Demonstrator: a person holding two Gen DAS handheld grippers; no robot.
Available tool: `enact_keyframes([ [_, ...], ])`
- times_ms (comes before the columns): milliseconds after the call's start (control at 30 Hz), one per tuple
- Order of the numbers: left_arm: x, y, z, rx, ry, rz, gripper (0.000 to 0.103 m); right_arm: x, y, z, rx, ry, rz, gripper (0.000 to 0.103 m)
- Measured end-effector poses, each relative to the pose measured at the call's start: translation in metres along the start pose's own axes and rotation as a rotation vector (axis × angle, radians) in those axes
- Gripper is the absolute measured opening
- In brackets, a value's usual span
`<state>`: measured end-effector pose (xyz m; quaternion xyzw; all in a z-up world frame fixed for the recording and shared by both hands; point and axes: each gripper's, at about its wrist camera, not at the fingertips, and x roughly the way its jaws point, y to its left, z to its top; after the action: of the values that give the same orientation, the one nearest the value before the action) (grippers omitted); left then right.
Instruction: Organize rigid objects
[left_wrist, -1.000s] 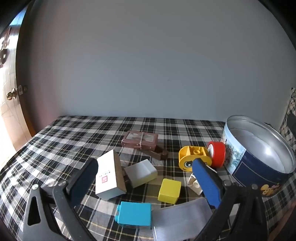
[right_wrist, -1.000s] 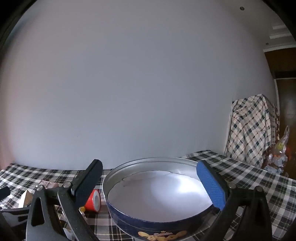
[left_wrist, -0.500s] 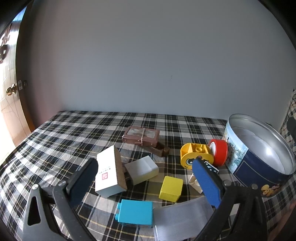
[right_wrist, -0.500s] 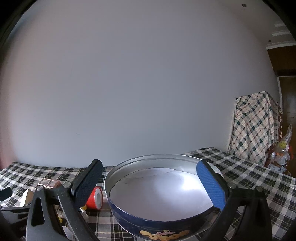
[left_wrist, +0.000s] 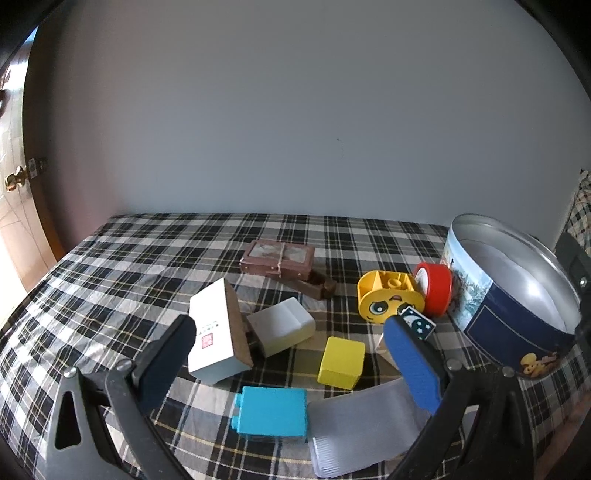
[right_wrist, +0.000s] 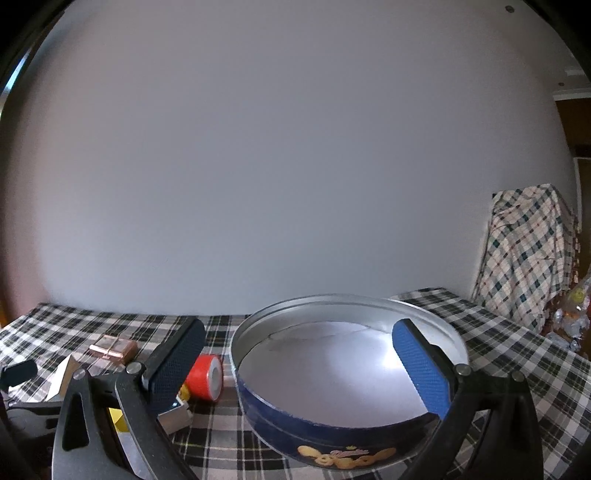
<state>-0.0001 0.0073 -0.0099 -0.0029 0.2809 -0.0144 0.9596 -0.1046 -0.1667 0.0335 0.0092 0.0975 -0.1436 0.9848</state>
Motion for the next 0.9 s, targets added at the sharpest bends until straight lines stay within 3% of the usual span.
enact_keyframes([
  [233,-0.001,0.033,0.007,-0.003,-0.024,0.058,0.103,0.003,0.012,-0.005,-0.032,0.054,0.083,0.102],
  [367,-0.003,0.064,0.007,-0.071,-0.016,0.056,0.103,0.010,0.022,-0.011,-0.064,0.138,0.207,0.102],
  [533,-0.003,0.095,0.009,-0.136,-0.030,0.113,0.103,0.023,0.052,-0.028,-0.132,0.349,0.468,0.102],
  [667,-0.001,0.112,0.008,-0.176,-0.018,0.137,0.103,0.018,0.078,-0.043,-0.170,0.471,0.618,0.102],
  [733,0.000,0.114,0.007,-0.189,-0.005,0.117,0.103,0.015,0.092,-0.050,-0.210,0.520,0.652,0.102],
  [900,-0.001,0.103,0.006,-0.142,-0.008,0.119,0.102,0.019,0.122,-0.063,-0.307,0.627,0.632,0.102],
])
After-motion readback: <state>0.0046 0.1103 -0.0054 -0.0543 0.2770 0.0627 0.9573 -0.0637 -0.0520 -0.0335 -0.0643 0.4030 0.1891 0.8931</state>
